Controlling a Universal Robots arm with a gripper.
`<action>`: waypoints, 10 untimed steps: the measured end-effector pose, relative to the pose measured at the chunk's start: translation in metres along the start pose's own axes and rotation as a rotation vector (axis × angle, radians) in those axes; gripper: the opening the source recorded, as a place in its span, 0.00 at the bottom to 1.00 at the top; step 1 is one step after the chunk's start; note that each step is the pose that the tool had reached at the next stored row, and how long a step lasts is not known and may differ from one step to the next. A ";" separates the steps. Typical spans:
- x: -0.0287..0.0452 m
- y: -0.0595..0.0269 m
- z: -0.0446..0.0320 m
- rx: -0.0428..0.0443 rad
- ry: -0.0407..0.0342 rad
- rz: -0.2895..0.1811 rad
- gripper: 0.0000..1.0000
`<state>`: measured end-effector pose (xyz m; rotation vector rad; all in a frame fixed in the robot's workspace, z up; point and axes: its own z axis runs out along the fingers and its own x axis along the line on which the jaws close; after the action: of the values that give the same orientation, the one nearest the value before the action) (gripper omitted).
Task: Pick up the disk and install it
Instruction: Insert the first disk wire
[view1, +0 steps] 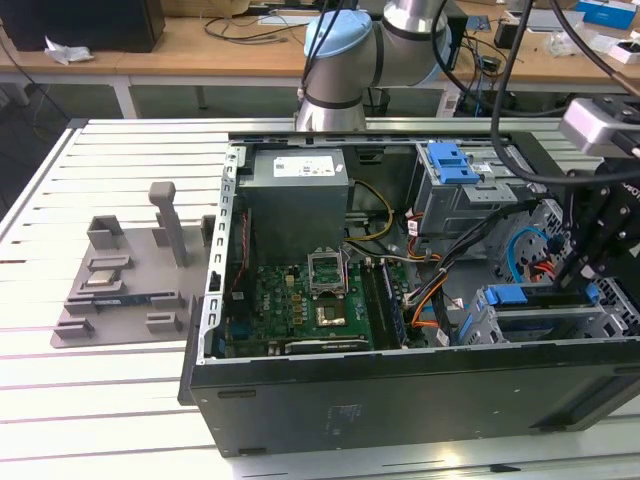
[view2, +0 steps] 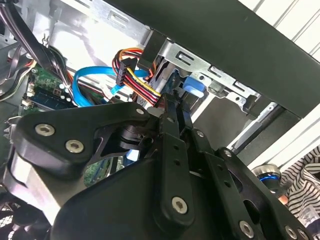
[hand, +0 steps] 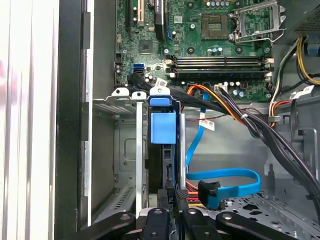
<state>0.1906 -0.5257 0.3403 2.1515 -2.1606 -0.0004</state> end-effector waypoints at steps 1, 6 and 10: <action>0.0000 0.0001 0.0005 0.0001 0.0001 0.000 0.17; -0.0001 -0.0001 0.0026 0.0001 0.0003 0.000 0.17; -0.0001 -0.0002 0.0039 0.0002 -0.0002 0.000 0.17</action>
<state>0.1905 -0.5259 0.3364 2.1516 -2.1609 -0.0004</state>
